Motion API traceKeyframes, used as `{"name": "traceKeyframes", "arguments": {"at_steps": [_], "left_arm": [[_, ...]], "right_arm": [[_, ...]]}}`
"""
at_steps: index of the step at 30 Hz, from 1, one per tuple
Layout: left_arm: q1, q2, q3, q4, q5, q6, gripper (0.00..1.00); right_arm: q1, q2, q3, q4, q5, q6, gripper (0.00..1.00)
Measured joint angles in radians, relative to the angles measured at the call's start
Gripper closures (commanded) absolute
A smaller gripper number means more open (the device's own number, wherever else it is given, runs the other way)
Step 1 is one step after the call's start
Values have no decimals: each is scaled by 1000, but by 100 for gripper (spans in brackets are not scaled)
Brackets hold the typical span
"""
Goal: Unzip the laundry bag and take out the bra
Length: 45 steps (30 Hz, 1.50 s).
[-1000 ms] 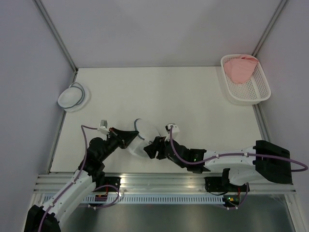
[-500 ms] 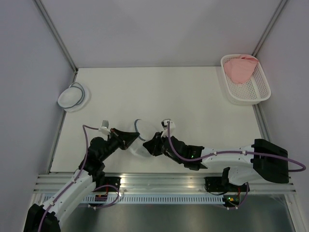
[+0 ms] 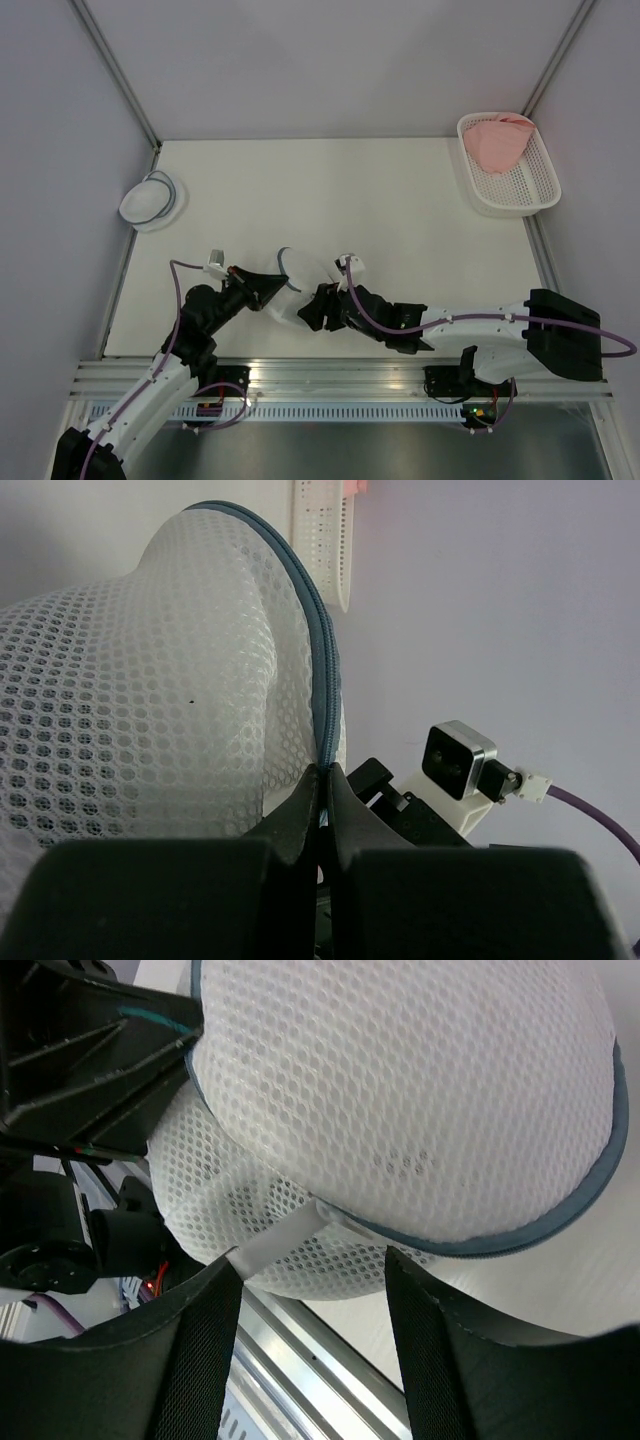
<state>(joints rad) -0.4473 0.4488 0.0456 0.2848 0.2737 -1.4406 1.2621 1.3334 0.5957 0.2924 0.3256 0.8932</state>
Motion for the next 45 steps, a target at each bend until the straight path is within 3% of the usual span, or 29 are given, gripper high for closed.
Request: {"name": "traceKeyframes", "arguments": {"at_steps": [9, 18, 30, 34, 40, 45], "left_arm": [[0, 15, 0, 2, 3, 0, 98], [0, 5, 0, 0, 16, 0, 98], [0, -4, 0, 1, 16, 0, 98], [0, -4, 0, 2, 16, 0, 98], [0, -4, 0, 1, 16, 0, 98], [-5, 16, 0, 2, 17, 10, 98]], "right_arm": [[17, -8, -25, -1, -10, -15, 38], [-42, 22, 11, 8, 6, -67, 43], [-68, -30, 11, 14, 19, -106, 82], [-68, -58, 11, 11, 24, -109, 100], [-68, -68, 14, -58, 27, -108, 100], [-50, -69, 73, -232, 60, -105, 99]]}}
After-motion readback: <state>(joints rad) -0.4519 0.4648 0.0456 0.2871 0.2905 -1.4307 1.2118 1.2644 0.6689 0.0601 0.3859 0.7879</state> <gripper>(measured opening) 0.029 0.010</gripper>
